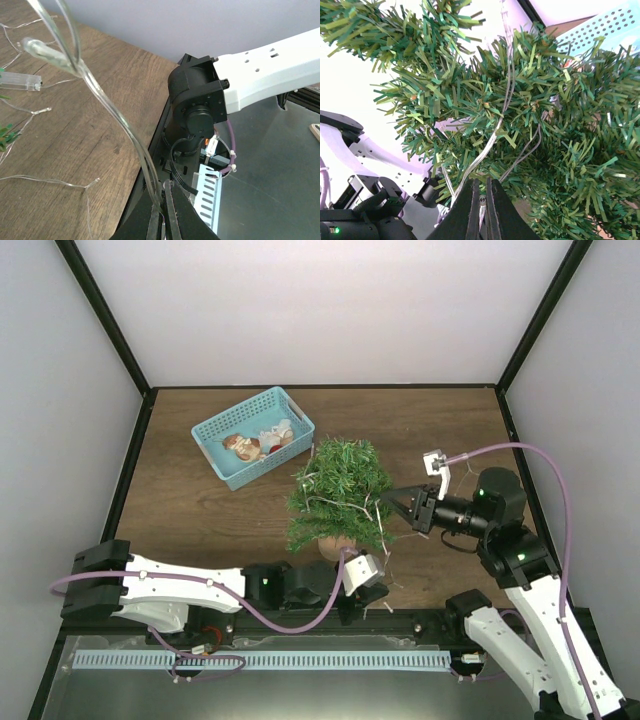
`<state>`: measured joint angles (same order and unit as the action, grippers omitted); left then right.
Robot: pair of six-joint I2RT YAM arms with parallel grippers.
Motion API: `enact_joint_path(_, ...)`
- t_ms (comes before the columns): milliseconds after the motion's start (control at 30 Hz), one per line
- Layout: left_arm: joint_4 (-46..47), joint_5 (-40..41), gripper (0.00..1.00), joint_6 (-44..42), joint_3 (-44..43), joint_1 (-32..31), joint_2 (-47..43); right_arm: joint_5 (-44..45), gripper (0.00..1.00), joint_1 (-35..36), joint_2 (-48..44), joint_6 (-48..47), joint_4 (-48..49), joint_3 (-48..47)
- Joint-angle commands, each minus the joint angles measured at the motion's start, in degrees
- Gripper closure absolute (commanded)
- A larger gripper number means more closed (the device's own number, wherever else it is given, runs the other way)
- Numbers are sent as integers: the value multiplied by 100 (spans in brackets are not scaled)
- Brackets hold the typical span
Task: Decorate the small christmas tree
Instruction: Wrap the decoration item around the Christmas tree.
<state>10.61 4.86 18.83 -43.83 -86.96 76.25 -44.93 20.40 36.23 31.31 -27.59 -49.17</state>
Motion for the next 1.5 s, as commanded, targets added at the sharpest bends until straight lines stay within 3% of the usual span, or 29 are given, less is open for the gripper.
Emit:
enact_joint_path(0,123,-78,96,-34,-196,69,-16,344,99,-10,-129,-109,172,-216)
enact_joint_path(500,247,-299,96,-26,-319,170,178,1392,99,-10,-234,-801,-405,-166)
enact_joint_path(767,289,-80,96,597,451,170,-459,808,98,-8,-330,-892,-483,173)
enact_joint_path(1067,-144,745,96,1313,993,210,-1545,1035,59,-6,-578,-815,-413,153)
enact_joint_path(1167,-414,977,96,1536,1092,411,-1844,1190,51,-8,-624,-783,-418,48)
enact_joint_path(1467,-850,1314,96,2035,1346,785,-2687,1871,48,-9,-724,-423,-265,-30)
